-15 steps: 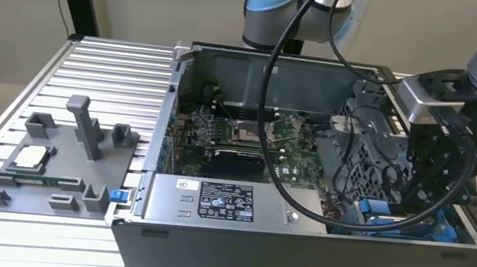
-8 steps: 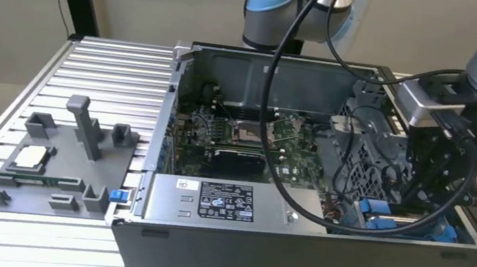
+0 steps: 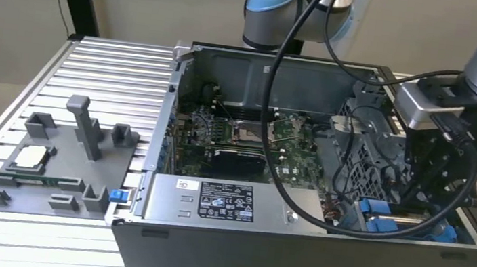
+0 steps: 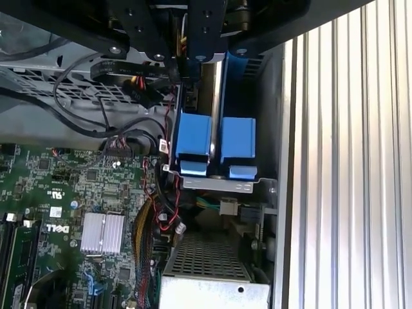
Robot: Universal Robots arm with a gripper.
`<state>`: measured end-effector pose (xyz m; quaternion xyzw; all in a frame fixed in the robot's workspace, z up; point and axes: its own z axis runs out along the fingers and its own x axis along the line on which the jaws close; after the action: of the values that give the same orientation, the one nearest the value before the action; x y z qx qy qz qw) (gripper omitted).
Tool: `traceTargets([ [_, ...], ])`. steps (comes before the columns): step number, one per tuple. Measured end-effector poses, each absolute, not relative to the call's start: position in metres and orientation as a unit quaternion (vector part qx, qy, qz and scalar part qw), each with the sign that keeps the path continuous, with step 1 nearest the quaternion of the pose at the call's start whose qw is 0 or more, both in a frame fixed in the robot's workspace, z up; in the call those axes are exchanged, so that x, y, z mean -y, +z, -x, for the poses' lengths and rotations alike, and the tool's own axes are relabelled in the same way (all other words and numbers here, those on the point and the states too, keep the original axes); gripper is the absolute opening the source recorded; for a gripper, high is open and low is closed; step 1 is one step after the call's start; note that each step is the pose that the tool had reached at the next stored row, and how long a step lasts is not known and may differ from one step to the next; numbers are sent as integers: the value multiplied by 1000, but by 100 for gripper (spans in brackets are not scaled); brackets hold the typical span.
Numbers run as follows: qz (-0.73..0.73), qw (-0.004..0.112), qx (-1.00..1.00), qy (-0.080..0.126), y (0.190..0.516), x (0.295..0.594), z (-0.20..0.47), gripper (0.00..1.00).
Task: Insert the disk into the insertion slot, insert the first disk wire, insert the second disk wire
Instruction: 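Insert the second disk wire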
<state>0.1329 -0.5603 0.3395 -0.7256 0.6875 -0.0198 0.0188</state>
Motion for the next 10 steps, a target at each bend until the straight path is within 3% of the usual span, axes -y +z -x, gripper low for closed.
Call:
traceTargets([
  [10,718,13,-695,-25,335,555,-133,0],
])
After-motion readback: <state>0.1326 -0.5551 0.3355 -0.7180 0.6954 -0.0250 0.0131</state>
